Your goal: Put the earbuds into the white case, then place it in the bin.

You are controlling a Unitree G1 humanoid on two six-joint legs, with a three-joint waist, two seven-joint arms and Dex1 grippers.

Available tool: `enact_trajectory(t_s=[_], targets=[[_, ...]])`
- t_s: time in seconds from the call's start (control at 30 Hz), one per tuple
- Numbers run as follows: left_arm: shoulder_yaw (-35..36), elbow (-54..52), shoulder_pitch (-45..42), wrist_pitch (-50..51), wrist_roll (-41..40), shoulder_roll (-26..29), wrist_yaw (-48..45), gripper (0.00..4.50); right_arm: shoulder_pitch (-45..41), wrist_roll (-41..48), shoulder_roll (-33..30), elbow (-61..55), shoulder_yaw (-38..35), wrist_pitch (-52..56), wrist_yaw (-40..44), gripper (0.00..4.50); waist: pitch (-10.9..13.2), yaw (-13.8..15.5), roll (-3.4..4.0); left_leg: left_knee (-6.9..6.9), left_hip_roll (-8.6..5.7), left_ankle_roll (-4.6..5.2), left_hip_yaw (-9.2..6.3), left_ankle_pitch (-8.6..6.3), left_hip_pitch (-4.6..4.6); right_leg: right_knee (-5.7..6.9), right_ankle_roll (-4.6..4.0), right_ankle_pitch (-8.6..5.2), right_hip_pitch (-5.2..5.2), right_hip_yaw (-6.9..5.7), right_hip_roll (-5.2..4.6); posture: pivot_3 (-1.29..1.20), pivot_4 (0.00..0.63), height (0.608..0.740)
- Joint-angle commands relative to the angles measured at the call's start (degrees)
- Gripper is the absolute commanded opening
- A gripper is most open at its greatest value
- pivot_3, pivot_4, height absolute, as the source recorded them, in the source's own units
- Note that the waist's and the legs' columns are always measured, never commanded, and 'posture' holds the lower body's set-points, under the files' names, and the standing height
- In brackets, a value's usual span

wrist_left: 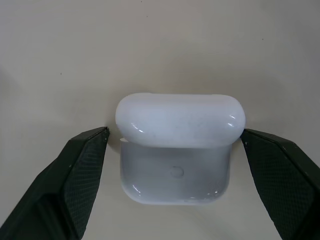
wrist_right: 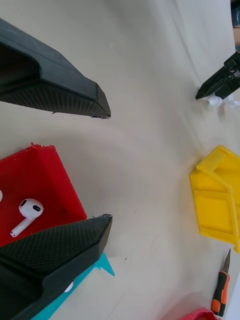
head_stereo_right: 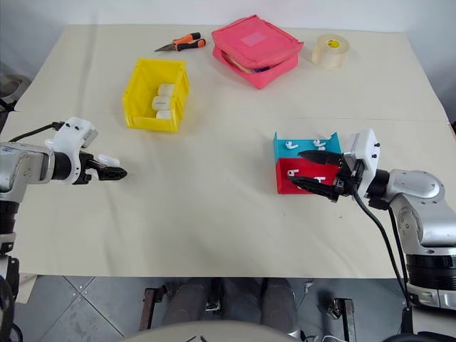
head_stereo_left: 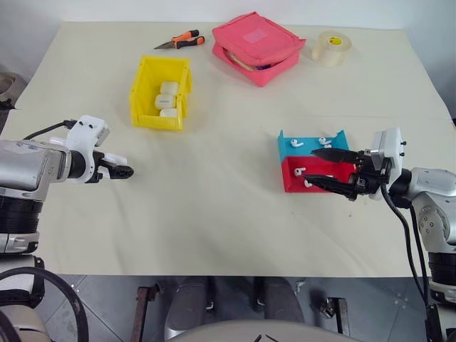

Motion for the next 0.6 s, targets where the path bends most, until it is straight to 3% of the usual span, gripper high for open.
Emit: enact_trajectory(t_s=[0.03, 0.3, 0.4, 0.5, 0.6], targets=[[-1.43, -0.73, 0.32, 2.30, 0.51, 1.08, -1.75, 4.47, 0.41, 1.19, -0.43, -2.15, -1.94, 0.20, -0.31, 3.17, 0.00, -0.01, 0.00, 0.00, 0.00, 0.00, 0.00, 0.00, 0.00, 0.00, 0.00, 0.00, 0.00, 0.00, 0.00, 0.00, 0.150, 0.740], [-2.21, -2.16, 1.22, 5.21, 0.79, 2.63, -3.10, 4.47, 0.06, 1.11, -0.49, -2.05, -1.82, 0.23, -0.63, 3.17, 0.00, -0.25, 0.00, 0.00, 0.01, 0.00, 0.00, 0.00, 0.01, 0.01, 0.00, 0.00, 0.00, 0.00, 0.00, 0.00, 0.150, 0.740], [-1.34, -2.08, 1.68, 4.62, 1.15, 1.75, -2.45, 3.90, -0.11, 1.09, -0.38, -1.87, -1.72, 0.11, -0.62, 3.17, 0.00, -0.33, 0.00, 0.00, 0.01, 0.00, 0.00, 0.00, 0.00, 0.01, 0.00, 0.00, 0.00, 0.00, 0.00, 0.00, 0.150, 0.740], [-1.08, -2.21, 1.76, 4.77, 1.27, 1.40, -2.42, 2.96, -0.26, 1.02, -0.35, -1.71, -1.62, 0.06, -0.58, 3.17, 0.00, -0.40, 0.00, 0.00, 0.00, 0.00, 0.00, 0.00, 0.01, 0.02, 0.00, 0.00, 0.00, 0.01, 0.00, 0.00, 0.150, 0.740], [2.50, -4.07, 3.52, -0.76, 0.63, -0.40, -2.57, 2.79, -0.30, 1.02, -0.35, -1.70, -1.77, 0.02, -0.70, 3.17, -0.02, -0.44, 0.03, 0.00, 0.00, 0.00, 0.00, 0.00, 0.01, 0.03, 0.00, 0.00, 0.00, 0.01, 0.00, 0.00, 0.150, 0.740]])
